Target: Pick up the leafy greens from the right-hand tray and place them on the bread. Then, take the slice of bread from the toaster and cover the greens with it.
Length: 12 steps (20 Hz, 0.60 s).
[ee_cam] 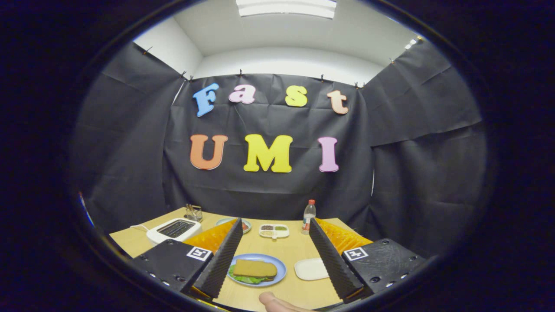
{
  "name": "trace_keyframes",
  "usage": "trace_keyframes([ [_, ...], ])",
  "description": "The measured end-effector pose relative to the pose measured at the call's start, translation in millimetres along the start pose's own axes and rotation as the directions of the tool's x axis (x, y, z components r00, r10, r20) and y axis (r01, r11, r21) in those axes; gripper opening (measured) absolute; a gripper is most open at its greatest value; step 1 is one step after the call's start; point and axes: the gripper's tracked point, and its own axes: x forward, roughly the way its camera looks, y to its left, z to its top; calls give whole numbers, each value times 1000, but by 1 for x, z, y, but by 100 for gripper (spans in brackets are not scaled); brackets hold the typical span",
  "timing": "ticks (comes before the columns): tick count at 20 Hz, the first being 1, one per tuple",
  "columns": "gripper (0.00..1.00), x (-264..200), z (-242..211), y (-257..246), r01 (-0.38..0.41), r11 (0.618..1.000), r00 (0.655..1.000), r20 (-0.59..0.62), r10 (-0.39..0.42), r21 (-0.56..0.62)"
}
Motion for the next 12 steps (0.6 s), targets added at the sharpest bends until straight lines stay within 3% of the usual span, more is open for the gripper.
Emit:
trace_keyframes([
  [12, 94, 1, -3, -4, -3, 1000, 1000, -1, 3, -6],
])
